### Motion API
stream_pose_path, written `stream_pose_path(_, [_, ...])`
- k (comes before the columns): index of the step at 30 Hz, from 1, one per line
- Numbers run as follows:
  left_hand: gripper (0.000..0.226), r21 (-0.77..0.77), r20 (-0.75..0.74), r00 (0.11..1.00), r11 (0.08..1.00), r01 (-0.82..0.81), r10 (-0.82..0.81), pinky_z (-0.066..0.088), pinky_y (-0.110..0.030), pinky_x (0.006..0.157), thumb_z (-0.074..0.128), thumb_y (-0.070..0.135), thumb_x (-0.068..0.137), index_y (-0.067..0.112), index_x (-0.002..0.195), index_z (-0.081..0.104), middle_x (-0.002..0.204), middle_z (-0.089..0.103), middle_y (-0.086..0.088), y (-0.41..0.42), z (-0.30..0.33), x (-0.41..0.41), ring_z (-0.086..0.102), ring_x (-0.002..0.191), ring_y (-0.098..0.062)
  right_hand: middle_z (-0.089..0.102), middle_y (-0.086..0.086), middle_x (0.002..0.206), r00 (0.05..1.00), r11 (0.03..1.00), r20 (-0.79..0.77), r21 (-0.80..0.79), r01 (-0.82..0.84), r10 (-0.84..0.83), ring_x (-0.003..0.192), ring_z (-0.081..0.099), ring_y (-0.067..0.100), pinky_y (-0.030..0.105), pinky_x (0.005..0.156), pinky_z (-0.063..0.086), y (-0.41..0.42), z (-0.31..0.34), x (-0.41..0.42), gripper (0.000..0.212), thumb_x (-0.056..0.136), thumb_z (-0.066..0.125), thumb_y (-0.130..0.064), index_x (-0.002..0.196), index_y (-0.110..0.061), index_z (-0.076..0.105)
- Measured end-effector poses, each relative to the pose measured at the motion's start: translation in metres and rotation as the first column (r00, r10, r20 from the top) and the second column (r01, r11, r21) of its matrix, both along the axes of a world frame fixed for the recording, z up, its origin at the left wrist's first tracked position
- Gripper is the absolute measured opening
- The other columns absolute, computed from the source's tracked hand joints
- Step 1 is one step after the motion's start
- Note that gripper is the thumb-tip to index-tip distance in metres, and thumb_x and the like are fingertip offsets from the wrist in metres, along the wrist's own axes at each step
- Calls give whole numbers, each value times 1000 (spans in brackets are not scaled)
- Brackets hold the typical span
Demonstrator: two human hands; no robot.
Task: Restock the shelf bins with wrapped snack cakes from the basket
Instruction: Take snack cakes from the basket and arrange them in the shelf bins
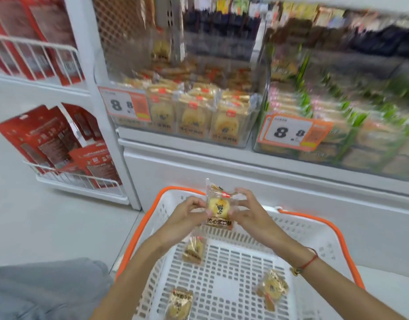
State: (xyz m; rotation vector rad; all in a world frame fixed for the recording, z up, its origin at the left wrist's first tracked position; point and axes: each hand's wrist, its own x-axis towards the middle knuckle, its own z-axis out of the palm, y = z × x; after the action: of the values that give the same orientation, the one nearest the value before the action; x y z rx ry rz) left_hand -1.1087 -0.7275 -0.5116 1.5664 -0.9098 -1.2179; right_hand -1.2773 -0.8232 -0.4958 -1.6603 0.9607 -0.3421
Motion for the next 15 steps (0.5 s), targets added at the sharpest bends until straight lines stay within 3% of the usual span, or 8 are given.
stream_pose_path(2, [12,-153,14,996,984,-88,91,46,-15,78,61,19,92,13,99,53,104,65,5,-2,27,3,63,90,-8,58,-4,116,990,993,139,-112,39,-24,94,64,9,15,68,50,3,28,11,57,92,60,-14,133,-38,29])
stream_pose_path(4, [16,-291,-4,985,942,-169,175,46,-18,80,66,23,89,14,94,54,93,68,6,-4,54,8,64,90,-9,61,-12,104,964,970,266,-231,70,-6,92,63,6,18,68,51,5,52,23,51,91,62,-13,125,-41,38])
stream_pose_path(8, [12,-562,-16,923,760,-327,385,42,-7,73,60,23,91,12,90,63,79,70,14,-15,116,31,62,80,3,59,-23,102,917,880,386,-465,96,104,97,59,-2,16,75,50,6,107,53,35,92,62,-21,116,-42,49])
stream_pose_path(10, [12,-652,12,815,623,-433,579,44,-11,74,54,21,96,16,94,65,82,69,15,-28,141,57,63,83,-1,56,-22,112,906,811,397,-572,121,145,102,56,-4,9,76,45,-3,134,73,34,93,60,-19,116,-42,48])
stream_pose_path(13, [7,-692,75,528,426,-583,846,45,-31,79,57,22,93,26,99,57,96,61,10,-52,162,107,60,94,-22,58,-14,114,901,739,396,-658,145,175,102,55,-3,11,75,45,-24,165,107,35,90,62,-11,117,-30,50])
stream_pose_path(15, [23,-730,186,350,367,-576,918,36,-27,86,58,19,92,20,115,53,114,54,3,-64,169,140,51,111,-24,61,-10,106,916,715,377,-678,173,136,94,57,-1,16,74,48,-42,181,129,35,87,63,-12,116,-28,52])
